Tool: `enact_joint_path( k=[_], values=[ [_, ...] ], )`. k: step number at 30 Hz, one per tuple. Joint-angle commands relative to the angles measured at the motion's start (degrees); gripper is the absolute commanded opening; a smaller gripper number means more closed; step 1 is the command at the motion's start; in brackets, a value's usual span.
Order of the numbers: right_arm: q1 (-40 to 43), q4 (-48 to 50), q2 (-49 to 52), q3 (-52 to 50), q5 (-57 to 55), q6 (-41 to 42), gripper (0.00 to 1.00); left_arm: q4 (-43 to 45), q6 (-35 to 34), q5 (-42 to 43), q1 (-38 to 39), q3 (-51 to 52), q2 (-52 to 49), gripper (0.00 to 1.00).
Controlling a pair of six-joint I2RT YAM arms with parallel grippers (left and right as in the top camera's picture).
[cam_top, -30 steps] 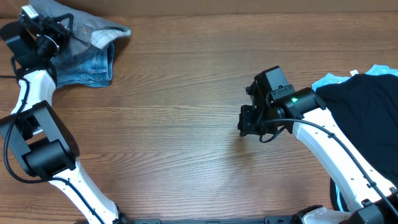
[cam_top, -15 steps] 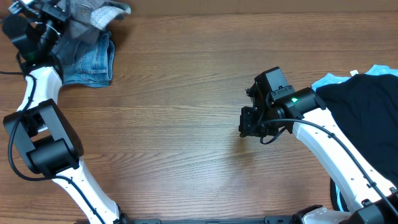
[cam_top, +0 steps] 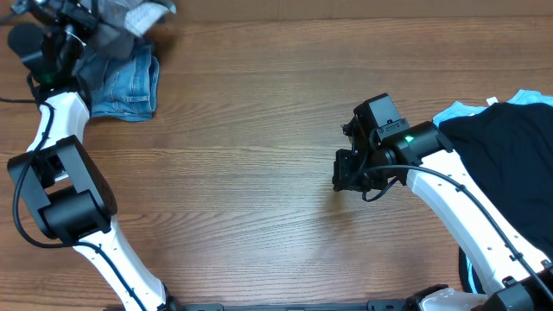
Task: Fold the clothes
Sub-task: 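Lower the grey shorts onto the blue denim with the left gripper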
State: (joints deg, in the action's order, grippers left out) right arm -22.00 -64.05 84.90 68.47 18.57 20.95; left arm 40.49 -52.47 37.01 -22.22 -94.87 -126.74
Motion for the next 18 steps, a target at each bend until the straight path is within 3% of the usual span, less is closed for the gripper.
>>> enact_joint_path(
  k=[1,9,18],
  values=[
    [-0.15,-0.63,-0.90,1.03,-0.50,-0.15,0.08,2.97,-1.44,-1.27,0.74,-2.78,1.03,0.04],
    [-0.15,-1.95,-0.90,1.03,-0.48,-0.15,0.08,-2.23,4.72,-5.38,1.62,-2.78,0.46,0.04],
    [-0.15,-2.58,-0.90,1.03,1.05,0.04,0.08,1.70,2.82,-7.50,1.64,-2.97,-2.58,0.04]
  ],
)
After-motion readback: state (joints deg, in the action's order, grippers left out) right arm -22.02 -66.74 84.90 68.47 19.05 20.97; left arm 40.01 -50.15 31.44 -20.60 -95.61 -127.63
